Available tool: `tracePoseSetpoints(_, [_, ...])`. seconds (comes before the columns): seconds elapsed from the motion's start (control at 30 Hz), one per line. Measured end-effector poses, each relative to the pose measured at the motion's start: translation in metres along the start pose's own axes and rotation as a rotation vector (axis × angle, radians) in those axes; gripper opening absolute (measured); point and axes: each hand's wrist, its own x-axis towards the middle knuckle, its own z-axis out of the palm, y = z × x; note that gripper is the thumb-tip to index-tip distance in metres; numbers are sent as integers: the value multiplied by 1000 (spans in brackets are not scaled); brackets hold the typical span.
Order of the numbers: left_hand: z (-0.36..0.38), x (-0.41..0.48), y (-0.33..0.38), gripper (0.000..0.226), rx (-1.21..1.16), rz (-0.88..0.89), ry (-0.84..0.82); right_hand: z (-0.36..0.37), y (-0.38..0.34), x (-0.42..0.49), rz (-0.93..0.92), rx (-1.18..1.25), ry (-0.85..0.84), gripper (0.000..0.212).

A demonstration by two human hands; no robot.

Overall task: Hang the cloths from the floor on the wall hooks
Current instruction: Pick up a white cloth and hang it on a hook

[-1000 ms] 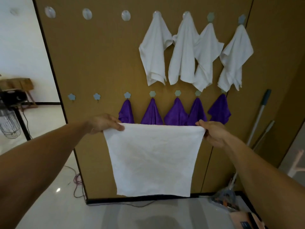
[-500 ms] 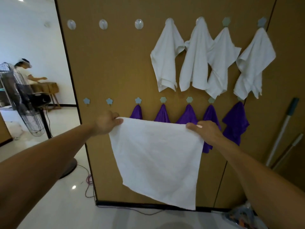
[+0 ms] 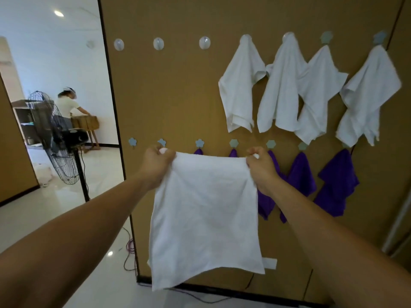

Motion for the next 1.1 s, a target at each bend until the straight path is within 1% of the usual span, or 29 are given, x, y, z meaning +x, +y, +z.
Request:
tracePoseSetpoints(0.03, [3,2,2,10,-27,-8,11,8,-4,3,-6,8,-25,17])
tracePoseSetpoints(0.07, [4,4,4,11,-45,-12,14,16,-8,5,4,32,-70,10])
tracePoseSetpoints(0.1, [5,9,6,13,-59,-7,6,22,-11,8,23,34,-129,16])
tracePoseSetpoints(0.17, [0,19,8,11,-41,26,-35,31,-15,14,17,-49,-255,51])
tracePoseSetpoints(0.2, [-4,25,8,11,-19,53,-66,36,-15,17,-22,-120,-303,53])
tracePoseSetpoints(0.27, [-15,39,6,18,4,81,-152,47,-16,22,-78,-239,-398,50])
tracePoseSetpoints(0.3, [-22,45,6,25,22,77,-208,54,-18,26,-76,-275,-425,49])
tracePoseSetpoints(0.4, [-40,63,7,43,186,90,-447,76,-25,39,-42,-311,-424,38])
tracePoseSetpoints(0.43, [-45,69,8,43,254,106,-524,84,-28,43,-27,-293,-405,35])
tracePoseSetpoints(0.5, [-51,84,7,34,332,135,-590,97,-32,51,-15,-192,-349,31])
tracePoseSetpoints(0.57, [-53,100,6,28,308,166,-573,112,-37,60,-17,-99,-309,28])
tracePoseSetpoints(0.67, [-55,124,11,24,229,225,-496,131,-46,74,-80,-104,-181,26])
tracePoseSetpoints(0.77, [-52,153,16,21,337,401,-417,144,-52,93,-134,-124,-81,25])
tracePoseSetpoints(0.83, [-45,172,18,22,394,513,-386,150,-57,109,-155,-160,-55,20])
tracePoseSetpoints(0.9, [-37,194,19,23,432,581,-341,154,-62,131,-189,-194,-42,19])
tracePoseSetpoints(1.0, [-24,227,23,25,474,642,-253,155,-71,168,-270,-276,-20,26])
tracePoseSetpoints(1.1, [-8,262,30,25,431,666,-180,160,-85,207,-369,-393,1,32])
